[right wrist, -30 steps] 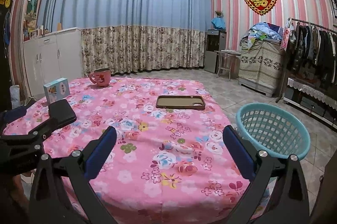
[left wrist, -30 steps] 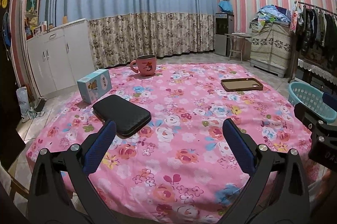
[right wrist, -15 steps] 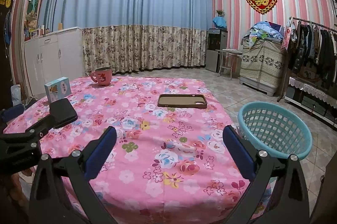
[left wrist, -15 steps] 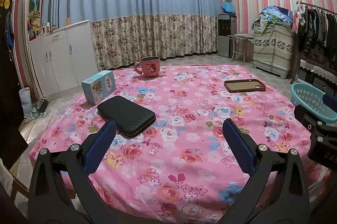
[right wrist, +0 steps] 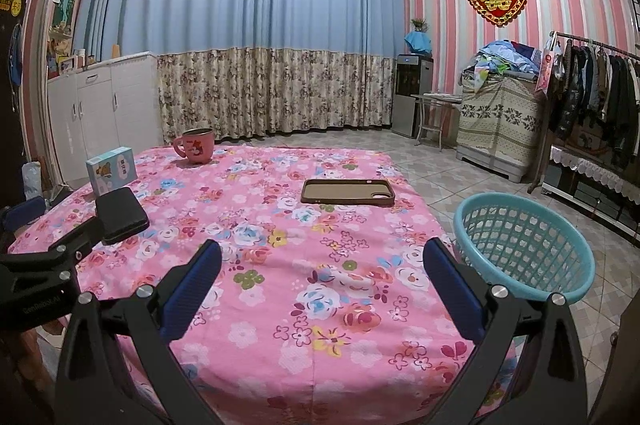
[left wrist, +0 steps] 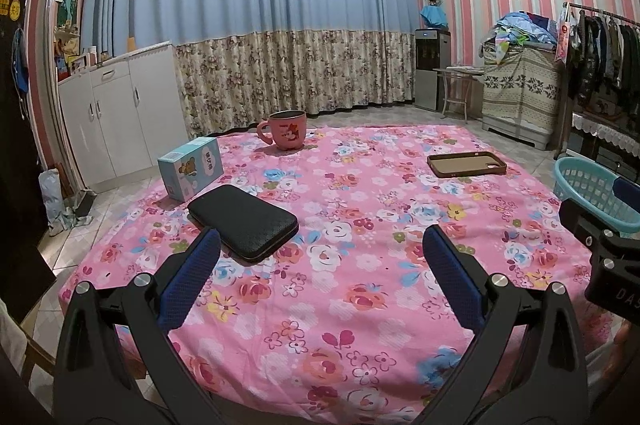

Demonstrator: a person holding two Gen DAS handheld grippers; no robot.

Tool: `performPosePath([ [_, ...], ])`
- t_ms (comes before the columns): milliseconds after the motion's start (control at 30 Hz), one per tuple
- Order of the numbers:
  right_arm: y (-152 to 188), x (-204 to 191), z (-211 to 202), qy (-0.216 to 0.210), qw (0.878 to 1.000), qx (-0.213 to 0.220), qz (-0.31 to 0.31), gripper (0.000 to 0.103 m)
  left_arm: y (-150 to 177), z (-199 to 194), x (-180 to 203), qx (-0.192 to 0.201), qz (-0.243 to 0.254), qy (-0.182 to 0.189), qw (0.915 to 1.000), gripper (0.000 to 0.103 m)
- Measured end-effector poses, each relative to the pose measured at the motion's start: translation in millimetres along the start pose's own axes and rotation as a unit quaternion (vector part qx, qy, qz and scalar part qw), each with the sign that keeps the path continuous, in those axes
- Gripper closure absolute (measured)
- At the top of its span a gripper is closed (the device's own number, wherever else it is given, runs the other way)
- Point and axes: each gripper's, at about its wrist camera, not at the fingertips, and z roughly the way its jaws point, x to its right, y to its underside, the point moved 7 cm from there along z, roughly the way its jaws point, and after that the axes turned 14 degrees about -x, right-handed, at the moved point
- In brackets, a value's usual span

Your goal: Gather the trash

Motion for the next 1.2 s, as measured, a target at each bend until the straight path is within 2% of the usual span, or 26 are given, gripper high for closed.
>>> performPosePath([
  [1200, -0.6, 0.2, -1.3, -0.001, 1.0, 0.001, 0.001, 0.005, -3.7, -1.0, -3.5, 0.004, -0.003, -0.003, 1.0, 0.005],
])
